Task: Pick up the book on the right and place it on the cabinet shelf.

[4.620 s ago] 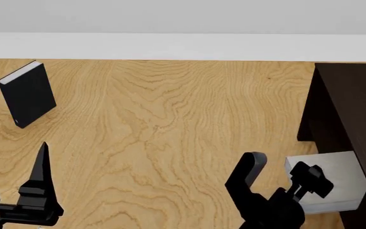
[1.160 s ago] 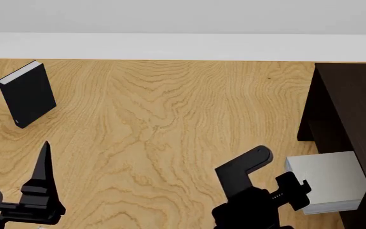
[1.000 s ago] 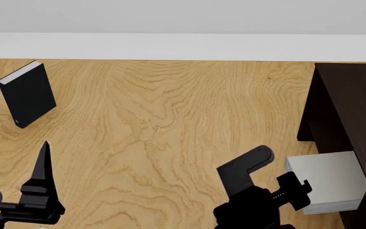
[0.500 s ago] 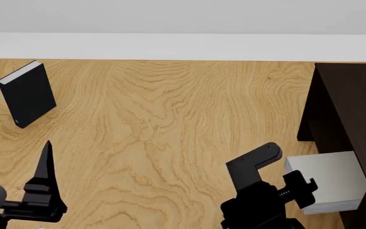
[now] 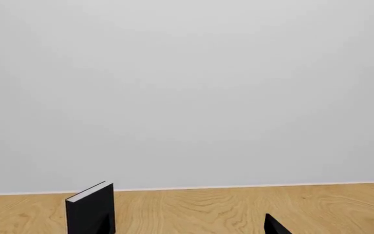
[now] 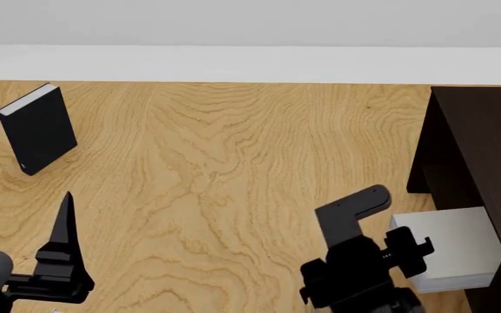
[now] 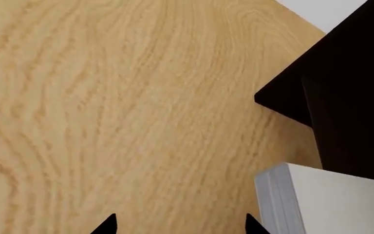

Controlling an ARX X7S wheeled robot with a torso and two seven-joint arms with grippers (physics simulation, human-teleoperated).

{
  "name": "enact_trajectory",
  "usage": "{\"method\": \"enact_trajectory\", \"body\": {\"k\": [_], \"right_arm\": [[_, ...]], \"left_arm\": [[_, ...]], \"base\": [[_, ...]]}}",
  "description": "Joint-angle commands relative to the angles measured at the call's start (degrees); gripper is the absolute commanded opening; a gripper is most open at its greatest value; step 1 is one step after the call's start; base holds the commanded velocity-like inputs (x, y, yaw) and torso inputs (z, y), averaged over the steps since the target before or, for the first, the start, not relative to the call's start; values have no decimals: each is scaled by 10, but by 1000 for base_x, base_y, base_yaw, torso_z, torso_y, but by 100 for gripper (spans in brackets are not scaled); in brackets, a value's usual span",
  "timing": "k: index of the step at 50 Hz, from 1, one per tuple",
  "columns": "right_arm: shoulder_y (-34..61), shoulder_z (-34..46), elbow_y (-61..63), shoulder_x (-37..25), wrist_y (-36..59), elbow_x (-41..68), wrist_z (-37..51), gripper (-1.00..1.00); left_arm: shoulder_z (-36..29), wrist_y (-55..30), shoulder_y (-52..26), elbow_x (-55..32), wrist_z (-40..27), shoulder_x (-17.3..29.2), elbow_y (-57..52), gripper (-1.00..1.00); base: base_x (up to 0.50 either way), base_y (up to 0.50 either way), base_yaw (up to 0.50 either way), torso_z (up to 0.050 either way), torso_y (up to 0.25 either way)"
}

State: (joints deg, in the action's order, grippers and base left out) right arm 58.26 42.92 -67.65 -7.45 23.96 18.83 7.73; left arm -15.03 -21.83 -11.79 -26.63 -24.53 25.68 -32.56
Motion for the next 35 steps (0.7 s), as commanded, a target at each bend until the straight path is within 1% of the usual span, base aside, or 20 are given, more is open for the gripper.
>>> {"method": "enact_trajectory", "body": {"k": [1, 5, 12, 30, 35], "right_arm": [[3, -1, -16, -32, 8, -14, 40, 100], [-2, -3, 14, -44, 28, -12, 48, 100], [1, -4, 11, -49, 32, -12, 51, 100], [37, 0, -67, -36, -4, -29, 51, 100], [45, -4, -72, -36, -4, -38, 56, 100]], "left_arm": [[-3, 0, -1, 1, -2, 0, 0, 100], [-3, 0, -1, 1, -2, 0, 1, 100], [-1, 3, 0, 0, -3, 1, 2, 100], [0, 8, 2, -1, -4, 3, 7, 100], [0, 7, 3, -1, -5, 4, 6, 100]], "base": [[0, -3, -5, 0, 0], [3, -3, -5, 0, 0], [0, -1, -3, 0, 0], [0, 0, -2, 0, 0], [0, -1, -2, 0, 0]]}}
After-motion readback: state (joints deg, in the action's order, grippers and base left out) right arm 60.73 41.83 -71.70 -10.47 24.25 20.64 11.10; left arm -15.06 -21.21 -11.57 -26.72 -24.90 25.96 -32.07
